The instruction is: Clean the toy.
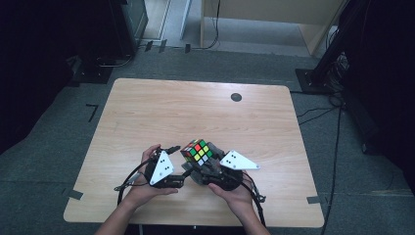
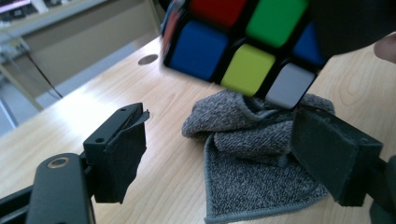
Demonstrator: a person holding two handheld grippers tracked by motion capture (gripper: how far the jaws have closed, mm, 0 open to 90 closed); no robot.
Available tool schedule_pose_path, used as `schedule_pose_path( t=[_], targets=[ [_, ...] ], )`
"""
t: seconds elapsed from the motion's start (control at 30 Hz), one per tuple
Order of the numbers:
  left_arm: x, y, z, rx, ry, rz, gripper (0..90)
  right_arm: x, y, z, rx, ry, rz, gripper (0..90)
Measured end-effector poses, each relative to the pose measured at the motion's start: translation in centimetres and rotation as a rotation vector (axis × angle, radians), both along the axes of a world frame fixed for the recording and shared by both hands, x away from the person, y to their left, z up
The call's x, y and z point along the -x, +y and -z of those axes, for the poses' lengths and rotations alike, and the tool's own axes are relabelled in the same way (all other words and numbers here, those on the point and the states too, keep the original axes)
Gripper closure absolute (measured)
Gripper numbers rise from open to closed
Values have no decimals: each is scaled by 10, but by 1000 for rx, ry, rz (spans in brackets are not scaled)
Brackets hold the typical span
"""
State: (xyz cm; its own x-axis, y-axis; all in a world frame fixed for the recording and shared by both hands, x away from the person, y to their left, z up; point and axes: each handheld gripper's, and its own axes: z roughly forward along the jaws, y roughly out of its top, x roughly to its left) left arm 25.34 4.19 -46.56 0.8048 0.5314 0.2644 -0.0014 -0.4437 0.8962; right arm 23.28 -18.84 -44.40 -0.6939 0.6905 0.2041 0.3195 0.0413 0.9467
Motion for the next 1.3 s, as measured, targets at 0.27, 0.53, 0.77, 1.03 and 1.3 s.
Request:
schedule_pose_path(
  t=[0.27, 0.53, 0.77, 1.03, 1.3],
  targets=[
    [7, -3, 0, -25, -79, 4, 200, -2, 6, 5, 0, 102, -16, 341],
    [18, -7, 2, -87, -220, -15, 336, -4, 7, 6, -55, 178, -33, 339],
    [7, 0, 0, -43, -114, -35, 342, -10, -5, 7, -123, 156, -65, 295],
    [-16, 28, -4, 93, 50, -116, 341, -19, -19, 23, 80, 82, 108, 240],
    [-19, 29, -4, 106, 99, -103, 342, -27, 8, 64, 419, 158, 147, 342]
  ],
)
